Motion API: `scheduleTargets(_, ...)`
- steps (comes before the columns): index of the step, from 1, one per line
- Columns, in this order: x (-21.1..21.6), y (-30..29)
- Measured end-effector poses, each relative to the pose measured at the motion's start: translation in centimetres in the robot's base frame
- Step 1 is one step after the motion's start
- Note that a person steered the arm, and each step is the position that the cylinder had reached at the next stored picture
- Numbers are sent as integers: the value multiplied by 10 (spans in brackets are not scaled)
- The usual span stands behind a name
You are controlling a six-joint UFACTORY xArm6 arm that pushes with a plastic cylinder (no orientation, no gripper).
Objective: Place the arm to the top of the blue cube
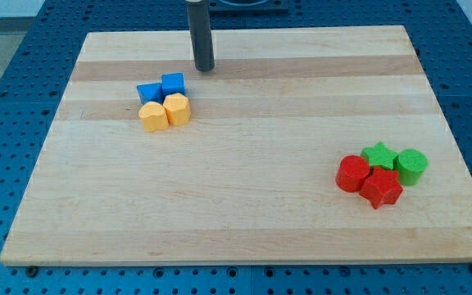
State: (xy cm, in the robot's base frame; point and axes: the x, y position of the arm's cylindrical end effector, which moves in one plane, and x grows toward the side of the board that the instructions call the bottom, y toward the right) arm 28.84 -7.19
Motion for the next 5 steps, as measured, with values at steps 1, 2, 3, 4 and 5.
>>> scheduleTargets(1, -23, -25)
scheduleTargets(2, -40, -106)
scheduleTargets(3, -38, -139)
scheduleTargets(4, -5, -148)
scheduleTargets(5, 65, -148)
